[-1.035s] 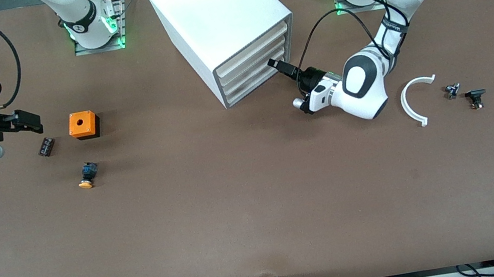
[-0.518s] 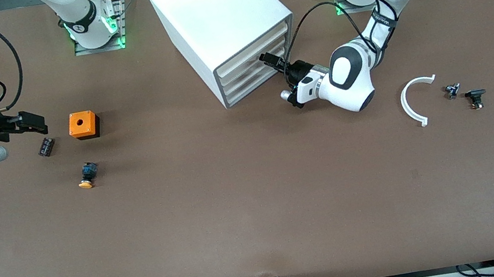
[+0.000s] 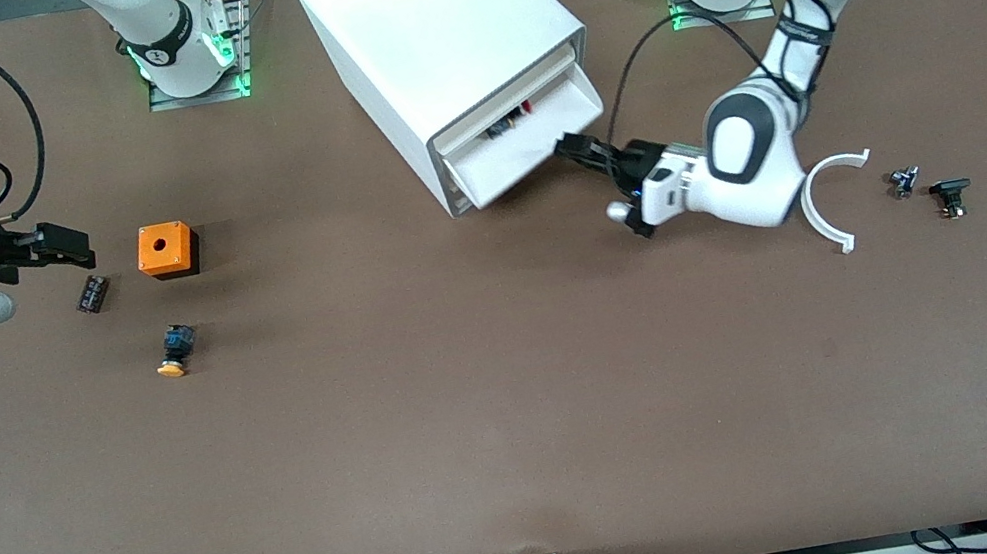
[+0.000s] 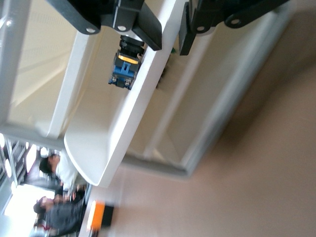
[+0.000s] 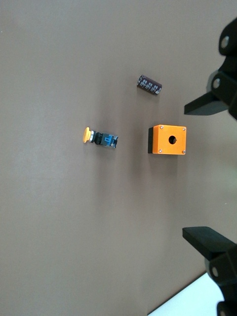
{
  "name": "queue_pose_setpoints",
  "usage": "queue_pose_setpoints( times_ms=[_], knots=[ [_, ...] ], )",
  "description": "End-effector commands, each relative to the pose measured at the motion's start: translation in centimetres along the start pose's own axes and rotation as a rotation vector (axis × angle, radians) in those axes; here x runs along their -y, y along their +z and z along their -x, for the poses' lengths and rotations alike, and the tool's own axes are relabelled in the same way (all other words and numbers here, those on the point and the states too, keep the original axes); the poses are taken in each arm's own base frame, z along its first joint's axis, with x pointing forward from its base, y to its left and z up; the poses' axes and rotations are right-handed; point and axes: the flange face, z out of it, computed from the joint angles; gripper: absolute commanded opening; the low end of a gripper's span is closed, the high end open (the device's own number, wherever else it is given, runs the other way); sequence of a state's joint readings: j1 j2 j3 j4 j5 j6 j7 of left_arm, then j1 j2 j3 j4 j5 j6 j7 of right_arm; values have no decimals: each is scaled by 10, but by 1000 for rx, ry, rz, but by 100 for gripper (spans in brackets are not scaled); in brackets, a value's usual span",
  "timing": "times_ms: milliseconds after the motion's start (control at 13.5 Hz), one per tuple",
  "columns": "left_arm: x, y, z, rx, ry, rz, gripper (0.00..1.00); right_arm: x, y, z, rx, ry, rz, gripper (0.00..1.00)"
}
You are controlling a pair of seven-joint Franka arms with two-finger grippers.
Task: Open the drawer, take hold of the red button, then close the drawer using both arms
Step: 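Grasp the drawer handle with the left gripper and pull it open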
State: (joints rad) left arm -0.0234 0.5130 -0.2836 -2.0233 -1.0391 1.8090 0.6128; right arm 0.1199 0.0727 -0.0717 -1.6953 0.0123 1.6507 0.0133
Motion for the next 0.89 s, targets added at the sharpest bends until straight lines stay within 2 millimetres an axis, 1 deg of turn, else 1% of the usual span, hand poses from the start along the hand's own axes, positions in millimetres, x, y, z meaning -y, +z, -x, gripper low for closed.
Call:
queue_pose_setpoints(
  times_ms=[0,74,148,222,296,370,518,592,665,739,813],
  knots=[
    [15,-42,-12,-117,-18,-68,0,1,-4,-3,-1,-4,-18,100],
    [14,-50,-15,-142,-13,-78,0,0,-4,-3,-1,-2,-18,100],
    [13,-53,-16,-148,-10,-79,0,-1,-4,-3,-2,-1,-18,100],
    [12,-56,-16,-155,-9,-80,29,-1,-4,-4,-4,-2,-19,100],
    [10,-65,-14,-169,3,-81,94,-1,-4,-4,-5,-2,-18,100],
    [6,-75,-12,-187,12,-83,100,2,-6,-4,-10,-7,-16,100],
    [-8,-83,-10,-204,36,-94,100,27,-6,-2,-3,-53,-9,100],
    [-14,-98,-8,-233,45,-109,100,39,-8,-1,-7,-74,-6,100],
    [-20,-132,-1,-302,44,-142,100,51,-12,1,-15,-88,-4,100],
    [-22,-173,12,-373,46,-196,100,63,-22,1,-40,-110,-3,100],
    [-19,-215,28,-441,34,-235,100,82,-33,1,-67,-136,-4,100]
  ],
)
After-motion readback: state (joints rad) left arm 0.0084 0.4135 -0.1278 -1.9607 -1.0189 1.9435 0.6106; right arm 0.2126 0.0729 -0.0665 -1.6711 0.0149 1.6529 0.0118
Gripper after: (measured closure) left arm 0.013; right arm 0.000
